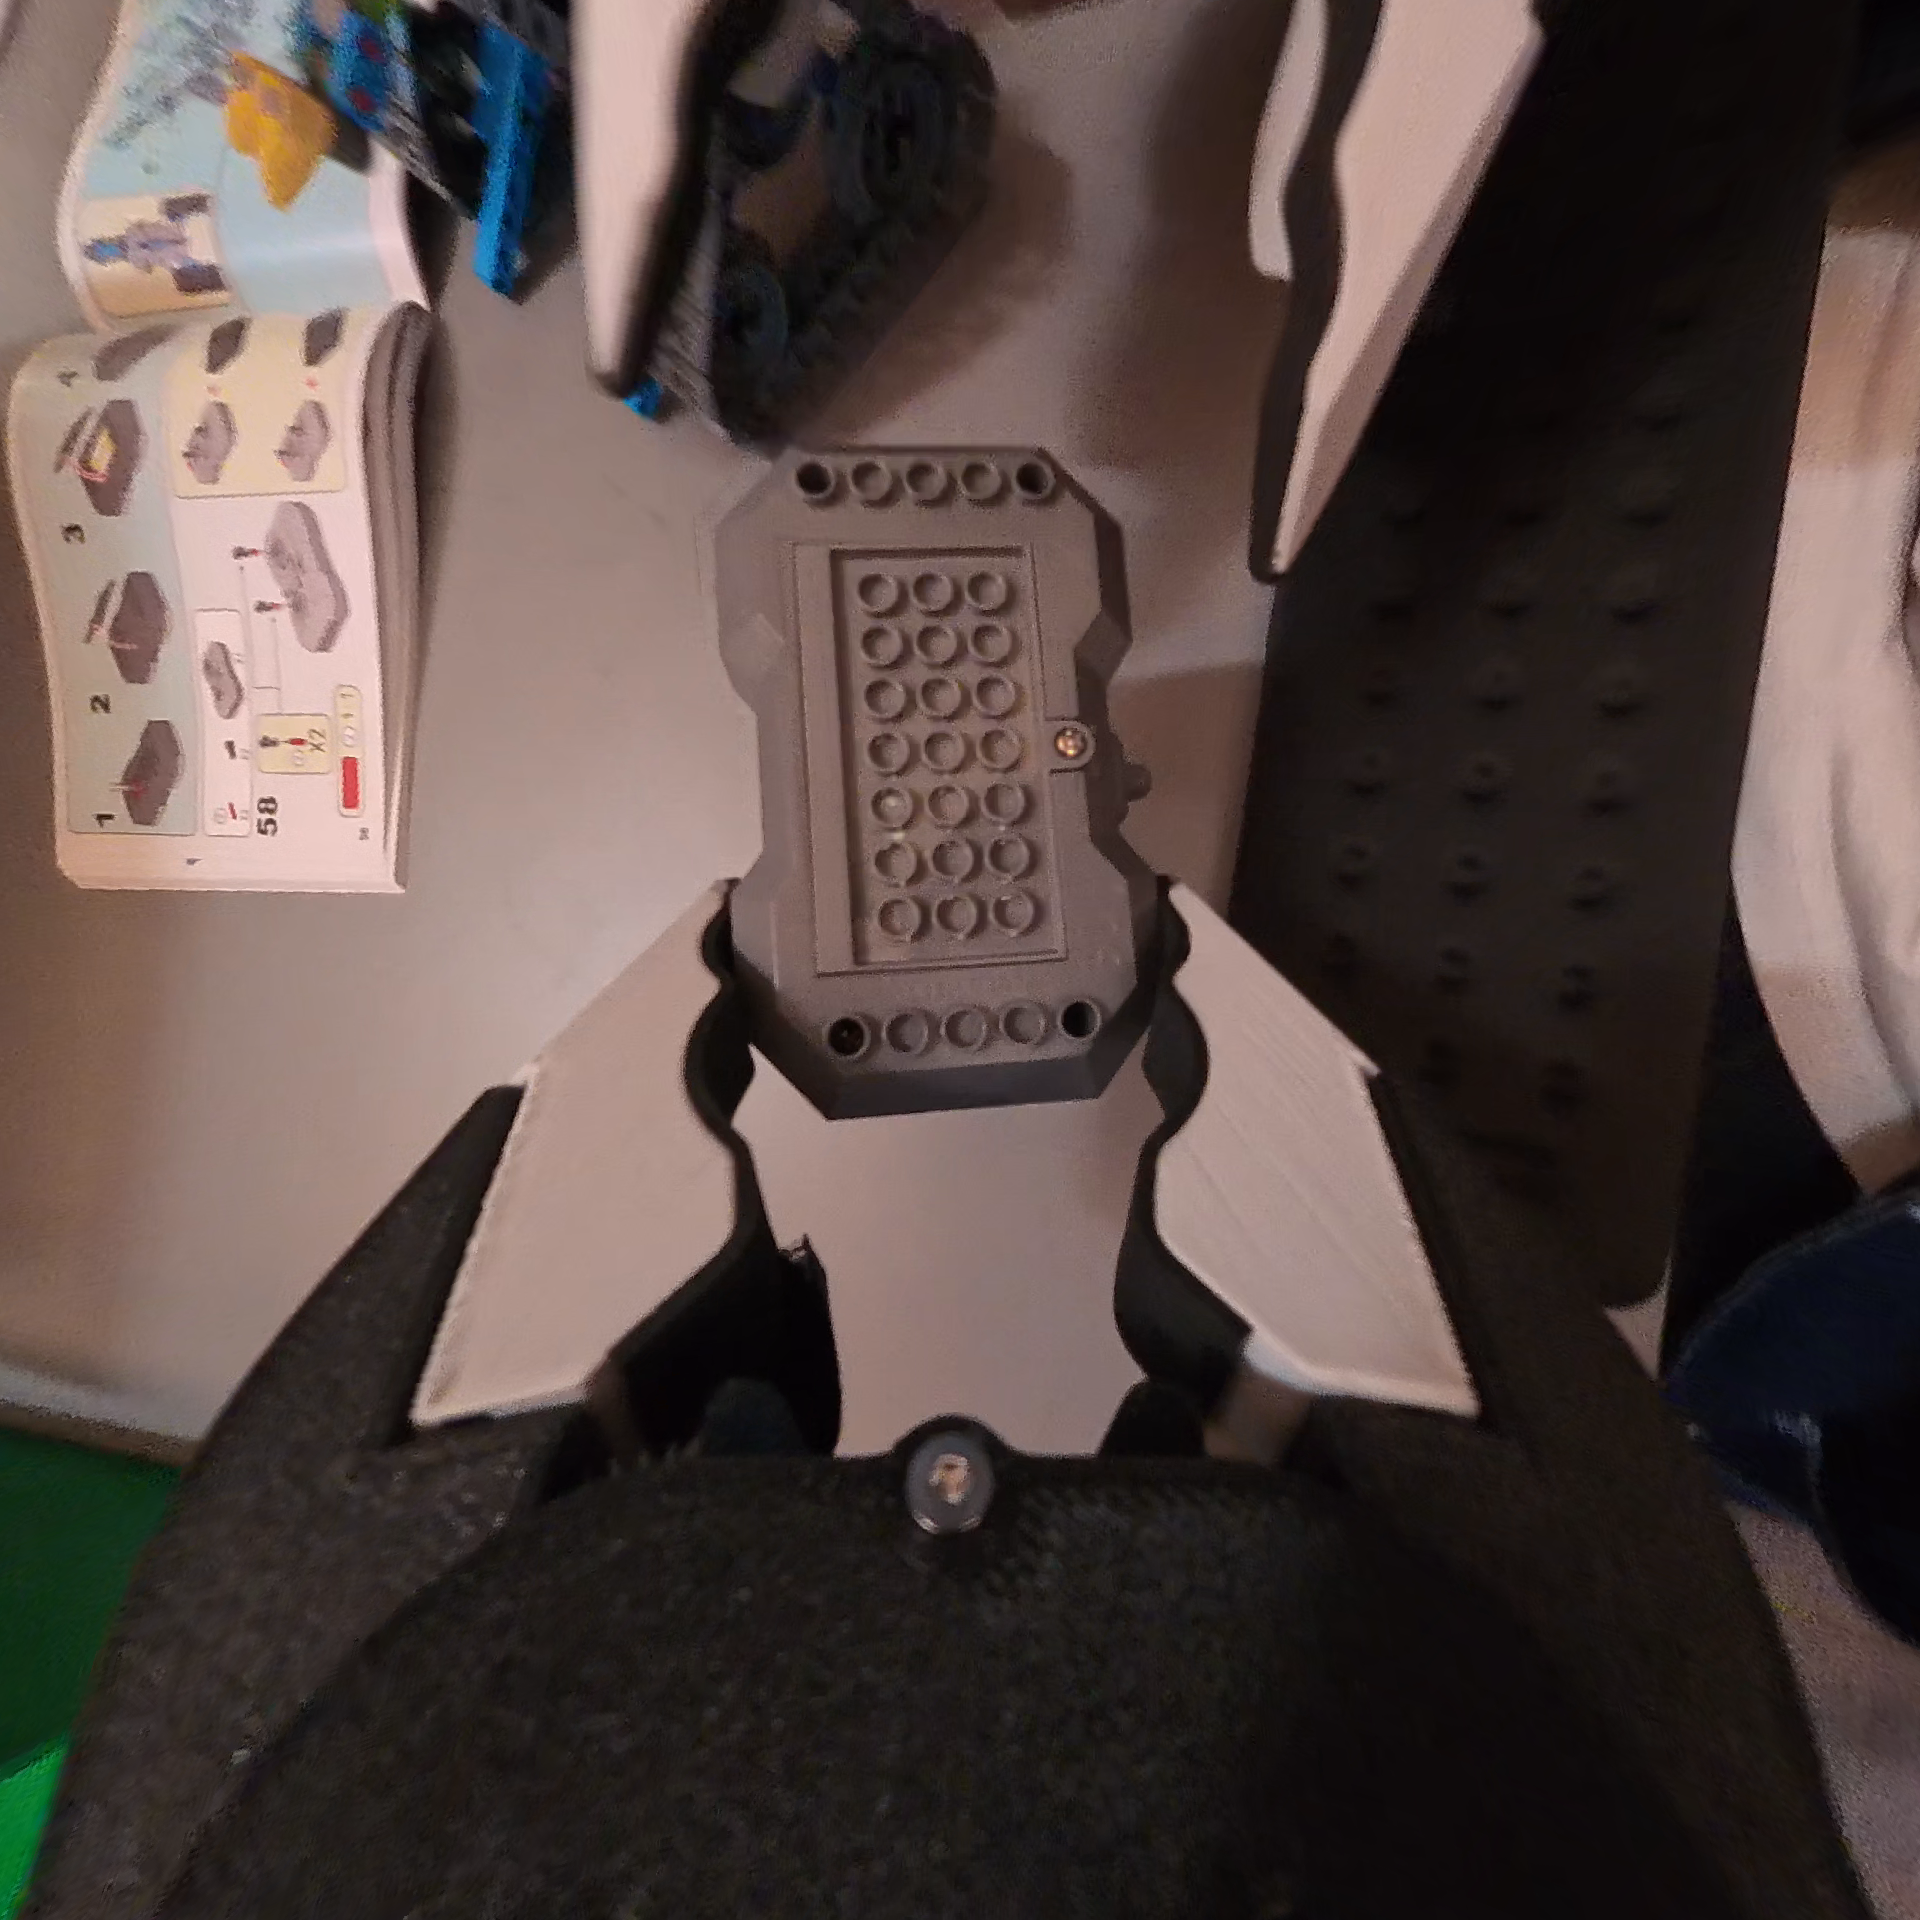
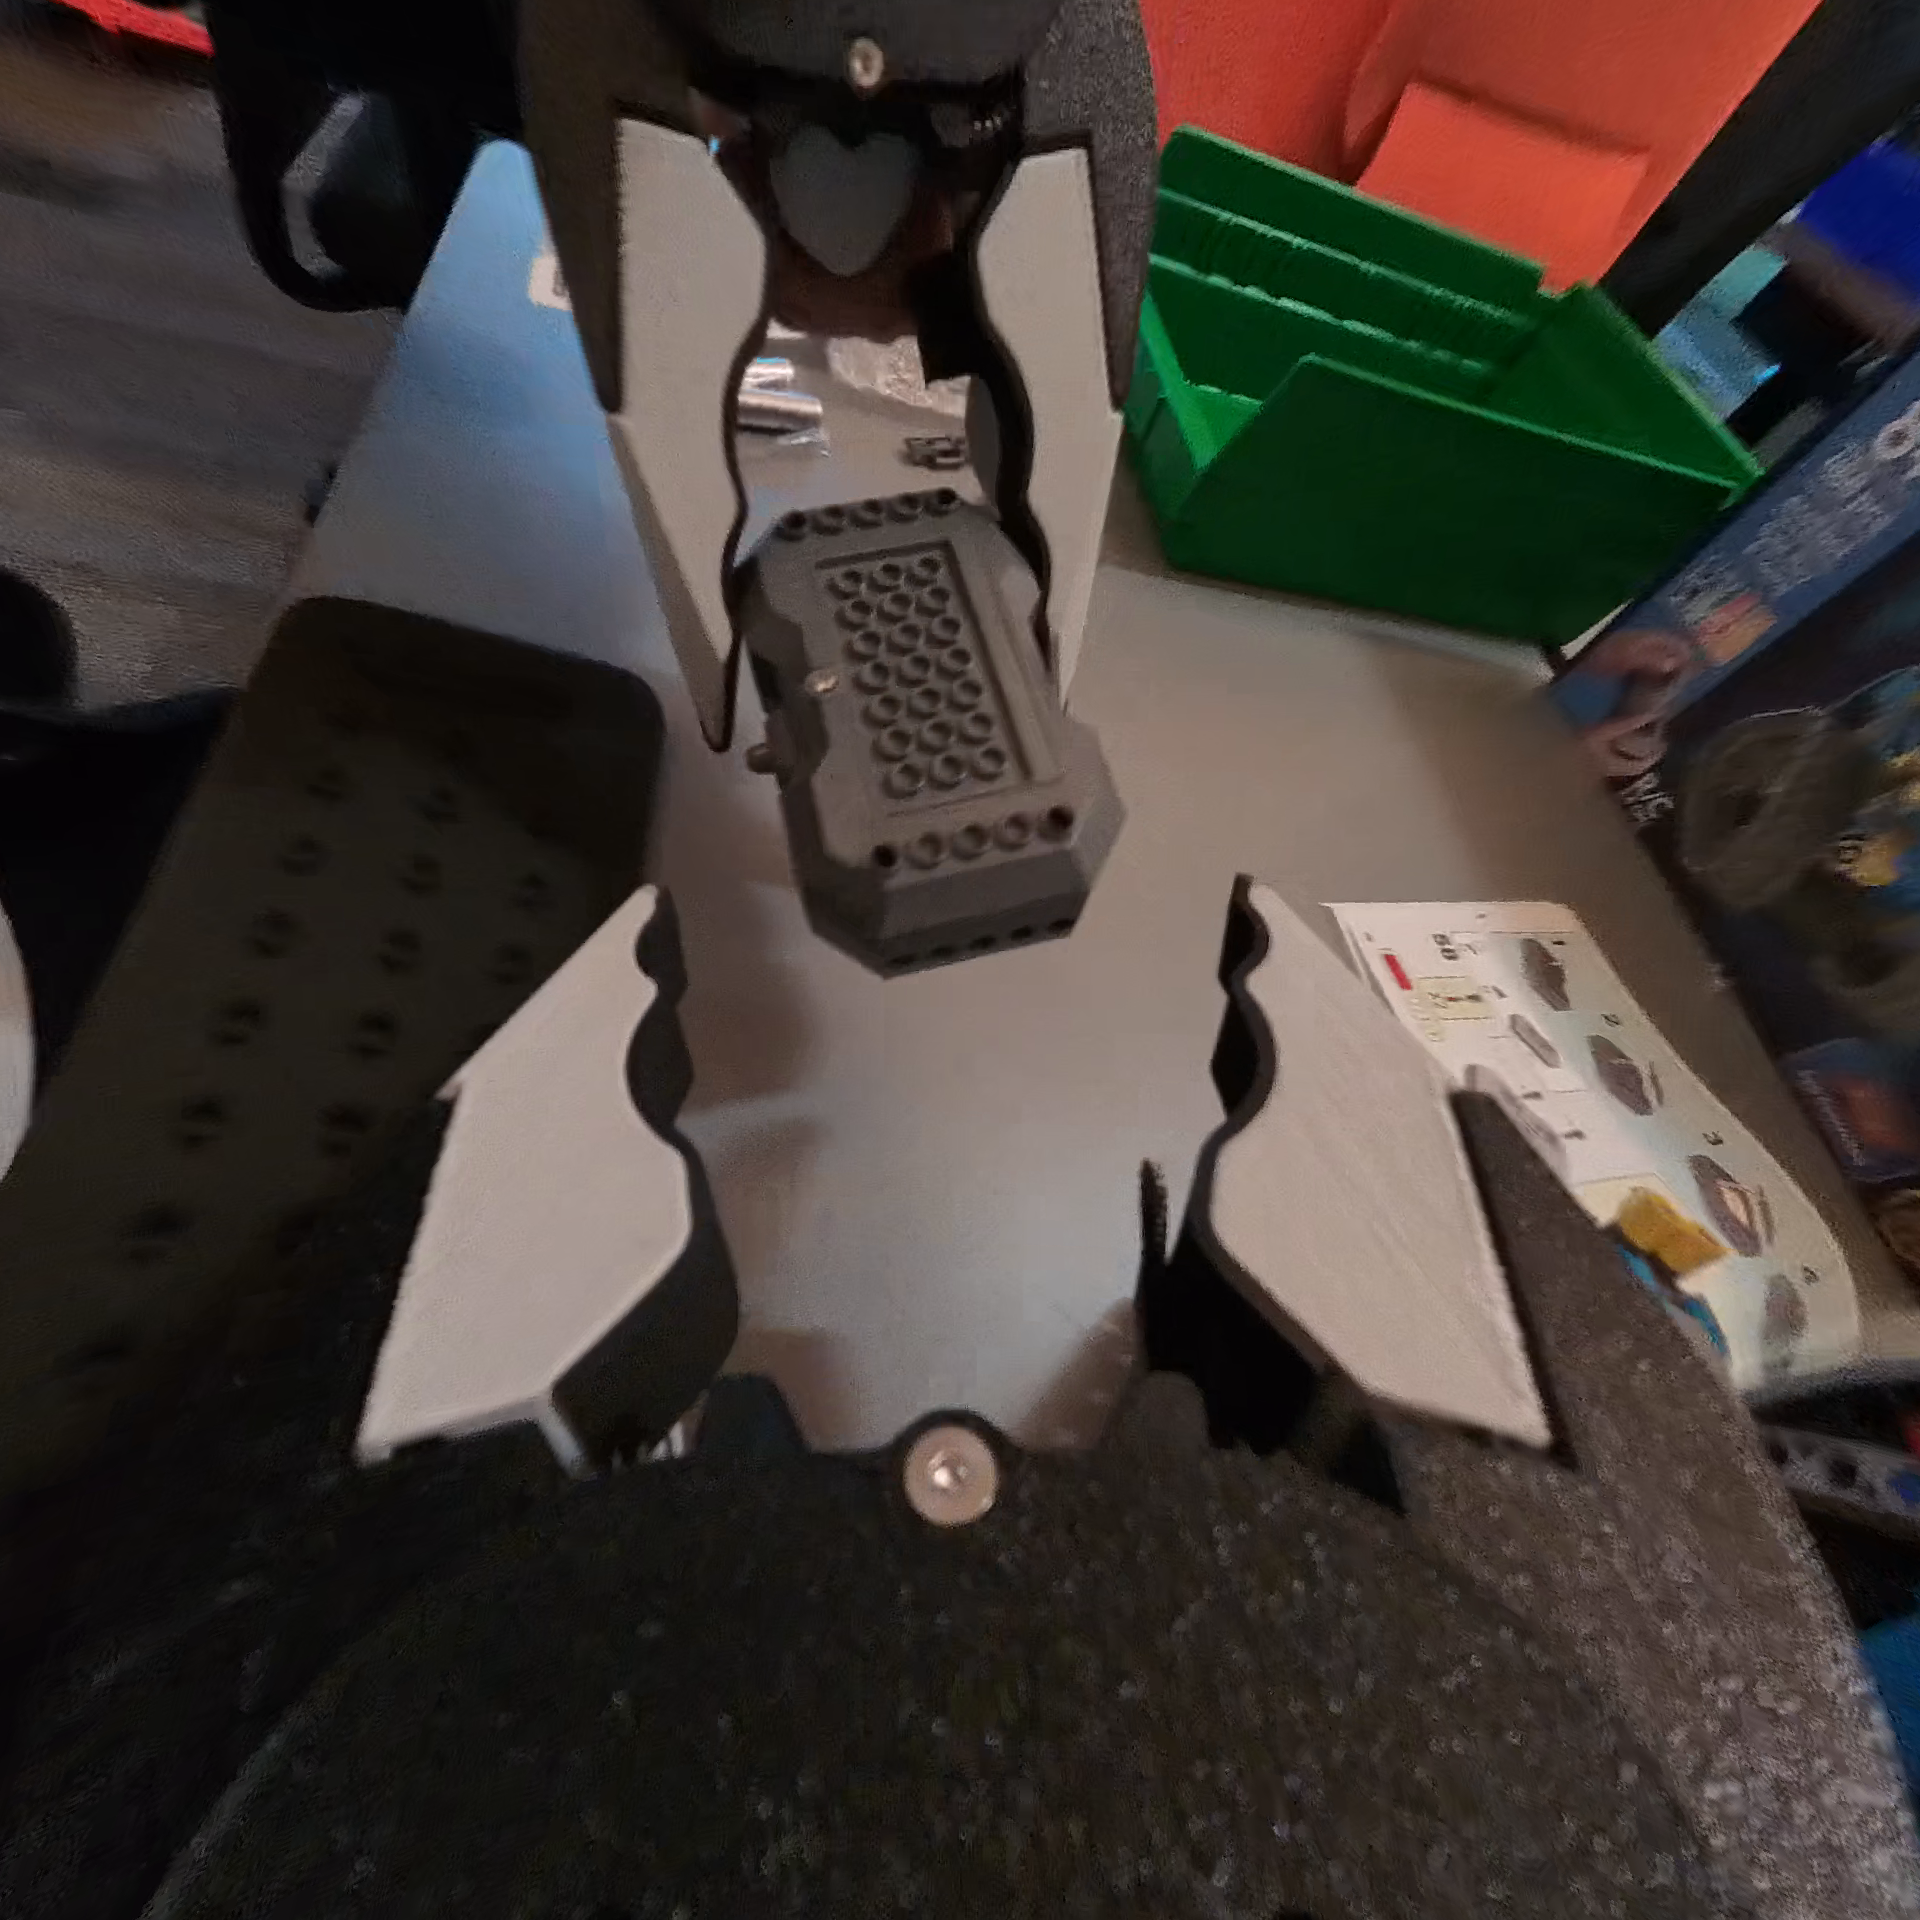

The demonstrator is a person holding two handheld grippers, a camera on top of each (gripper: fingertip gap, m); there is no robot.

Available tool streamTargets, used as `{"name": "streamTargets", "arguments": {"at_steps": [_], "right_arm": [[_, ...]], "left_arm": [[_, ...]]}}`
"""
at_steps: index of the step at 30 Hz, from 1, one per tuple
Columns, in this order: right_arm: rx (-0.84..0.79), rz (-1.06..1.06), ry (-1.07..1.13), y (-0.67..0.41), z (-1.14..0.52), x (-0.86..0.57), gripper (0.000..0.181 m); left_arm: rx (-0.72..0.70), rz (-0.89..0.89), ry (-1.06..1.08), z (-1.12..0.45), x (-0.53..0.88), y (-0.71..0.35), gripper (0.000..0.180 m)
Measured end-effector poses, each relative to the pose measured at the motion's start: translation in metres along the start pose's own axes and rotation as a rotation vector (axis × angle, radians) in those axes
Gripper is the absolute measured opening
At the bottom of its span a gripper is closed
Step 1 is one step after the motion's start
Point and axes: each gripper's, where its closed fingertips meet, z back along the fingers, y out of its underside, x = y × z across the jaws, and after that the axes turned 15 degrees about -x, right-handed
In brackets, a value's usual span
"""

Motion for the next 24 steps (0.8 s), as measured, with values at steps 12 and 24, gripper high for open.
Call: {"name": "streamTargets", "arguments": {"at_steps": [12, 24], "right_arm": [[0.043, -0.181, -0.182, 0.005, -0.012, 0.02, 0.073], [-0.19, -0.534, -0.27, -0.02, -0.01, 0.025, 0.072]], "left_arm": [[-0.244, 0.199, 0.165, 0.012, -0.012, -0.055, 0.075], [-1.004, 0.616, 0.165, 0.045, 0.006, -0.073, 0.096]]}}
